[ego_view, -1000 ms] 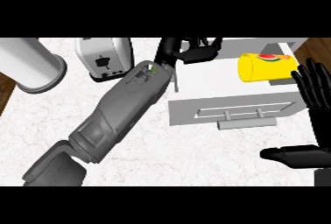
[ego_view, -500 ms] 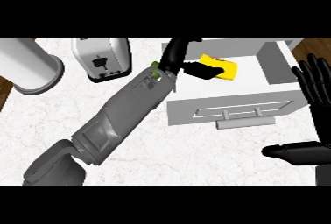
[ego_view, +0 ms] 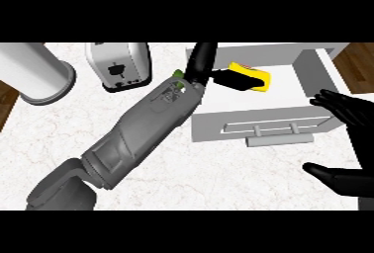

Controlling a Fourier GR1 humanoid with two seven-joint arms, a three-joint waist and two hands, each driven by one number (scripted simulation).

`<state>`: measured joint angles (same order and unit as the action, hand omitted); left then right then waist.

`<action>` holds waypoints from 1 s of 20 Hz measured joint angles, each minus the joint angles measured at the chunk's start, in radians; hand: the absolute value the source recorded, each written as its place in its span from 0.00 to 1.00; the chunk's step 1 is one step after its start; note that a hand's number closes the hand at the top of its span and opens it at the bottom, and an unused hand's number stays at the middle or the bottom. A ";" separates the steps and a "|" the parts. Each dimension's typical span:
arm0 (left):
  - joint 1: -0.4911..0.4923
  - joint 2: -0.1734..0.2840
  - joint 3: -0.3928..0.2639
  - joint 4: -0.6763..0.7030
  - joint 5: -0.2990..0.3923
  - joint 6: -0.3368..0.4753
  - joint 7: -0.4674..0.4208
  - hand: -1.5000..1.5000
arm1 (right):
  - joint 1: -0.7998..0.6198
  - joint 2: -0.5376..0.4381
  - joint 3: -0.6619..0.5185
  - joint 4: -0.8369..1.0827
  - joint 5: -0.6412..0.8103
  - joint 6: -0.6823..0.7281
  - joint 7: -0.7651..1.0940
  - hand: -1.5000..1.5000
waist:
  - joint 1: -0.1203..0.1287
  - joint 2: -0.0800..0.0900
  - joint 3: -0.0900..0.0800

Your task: Pick up the cup, place it into the drawer and close the drawer

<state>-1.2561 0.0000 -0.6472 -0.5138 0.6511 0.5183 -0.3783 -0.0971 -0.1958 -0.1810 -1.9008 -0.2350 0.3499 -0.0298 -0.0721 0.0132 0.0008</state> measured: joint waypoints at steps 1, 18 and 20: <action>-0.008 0.000 0.011 0.000 0.005 -0.007 -0.006 0.00 | 0.003 -0.006 0.001 -0.004 0.000 0.009 -0.002 1.00 | 0.007 -0.001 0.000; 0.105 0.182 0.147 -0.260 0.026 -0.045 0.099 0.00 | 0.075 -0.106 0.117 -0.128 0.338 0.039 0.059 1.00 | 0.087 -0.020 -0.001; 0.156 0.217 0.154 -0.325 0.019 -0.050 0.111 0.00 | 0.056 -0.097 0.132 -0.102 0.387 0.017 0.061 1.00 | 0.090 -0.019 -0.001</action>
<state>-1.1002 0.2170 -0.4933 -0.8392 0.6700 0.4686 -0.2672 -0.0408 -0.2932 -0.0493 -2.0031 0.1524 0.3673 0.0310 0.0181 -0.0061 -0.0004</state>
